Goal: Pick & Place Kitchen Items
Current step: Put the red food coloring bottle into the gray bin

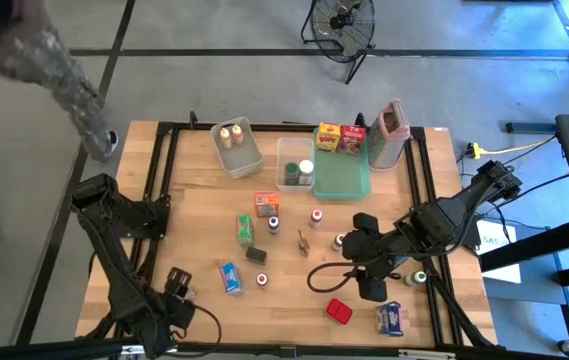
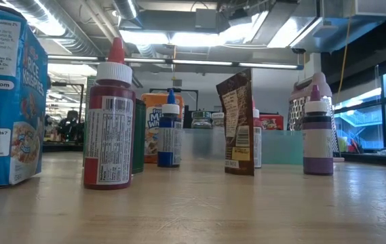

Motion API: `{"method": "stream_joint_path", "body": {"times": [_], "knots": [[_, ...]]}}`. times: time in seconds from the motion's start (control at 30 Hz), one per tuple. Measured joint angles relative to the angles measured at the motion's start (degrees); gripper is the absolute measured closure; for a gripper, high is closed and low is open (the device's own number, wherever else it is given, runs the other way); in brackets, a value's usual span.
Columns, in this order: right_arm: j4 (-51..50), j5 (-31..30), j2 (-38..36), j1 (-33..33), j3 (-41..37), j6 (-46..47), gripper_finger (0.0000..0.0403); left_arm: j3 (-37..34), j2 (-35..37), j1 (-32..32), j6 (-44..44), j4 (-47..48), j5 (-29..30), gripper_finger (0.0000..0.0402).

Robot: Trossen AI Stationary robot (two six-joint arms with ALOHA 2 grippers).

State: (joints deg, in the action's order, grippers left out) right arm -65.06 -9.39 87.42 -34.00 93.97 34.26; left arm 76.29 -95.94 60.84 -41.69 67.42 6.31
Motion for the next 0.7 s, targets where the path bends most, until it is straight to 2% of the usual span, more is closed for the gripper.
{"method": "stream_joint_path", "body": {"times": [0.27,0.7], "knots": [[1.2,0.0,0.0,0.2,0.0,0.2,0.0164,-3.7,0.5,1.2,-1.7,-3.2,0.6,0.0162],[1.7,0.0,0.0,2.2,0.0,0.2,0.0165,-3.8,0.6,1.7,-1.2,-3.5,2.4,0.0162]]}}
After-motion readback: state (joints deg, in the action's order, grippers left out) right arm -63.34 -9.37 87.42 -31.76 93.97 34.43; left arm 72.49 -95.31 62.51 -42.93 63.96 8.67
